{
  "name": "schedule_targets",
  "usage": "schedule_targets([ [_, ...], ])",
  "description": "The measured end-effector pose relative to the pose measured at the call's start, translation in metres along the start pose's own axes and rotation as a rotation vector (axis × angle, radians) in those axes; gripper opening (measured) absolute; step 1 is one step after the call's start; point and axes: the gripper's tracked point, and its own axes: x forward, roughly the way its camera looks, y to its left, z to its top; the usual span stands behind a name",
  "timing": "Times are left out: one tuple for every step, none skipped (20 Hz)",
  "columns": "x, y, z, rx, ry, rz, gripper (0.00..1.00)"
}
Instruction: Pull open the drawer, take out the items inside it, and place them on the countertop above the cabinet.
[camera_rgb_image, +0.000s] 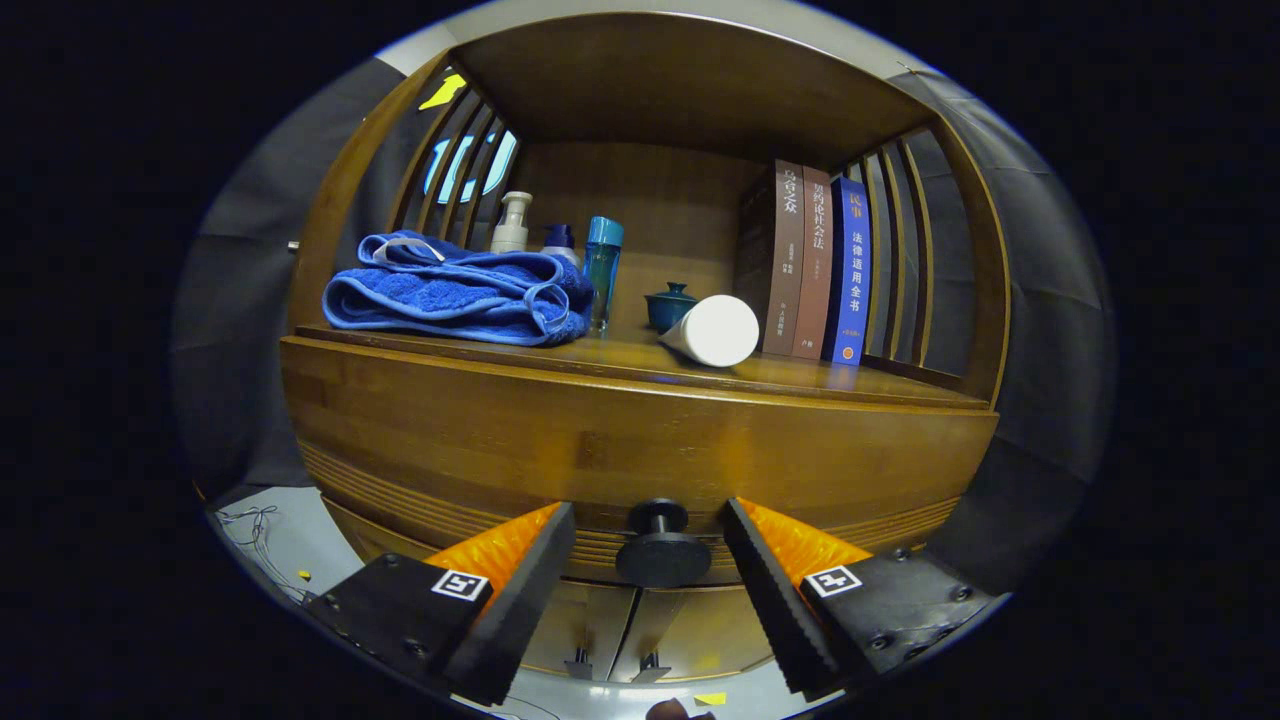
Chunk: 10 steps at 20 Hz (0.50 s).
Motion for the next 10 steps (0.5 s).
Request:
schedule_targets([
  [-0.004,0.001,0.004,0.02,0.001,0.011,0.99],
  [-0.006,0.002,0.009,0.038,-0.001,0.015,0.99],
  [-0.012,0.003,0.018,0.048,-0.012,0.021,0.99],
  [-0.02,0.002,0.029,0.046,-0.026,0.022,0.99],
  [-0.028,0.002,0.041,0.037,-0.044,0.023,0.99],
  [-0.037,0.004,0.054,0.019,-0.067,0.031,0.99],
  [-0.048,0.005,0.068,-0.005,-0.084,0.037,0.99],
  [-0.061,0.007,0.085,-0.03,-0.106,0.045,0.99],
  [-0.074,0.011,0.099,-0.051,-0.123,0.055,0.99],
  [-0.086,0.013,0.113,-0.07,-0.136,0.06,0.99],
])
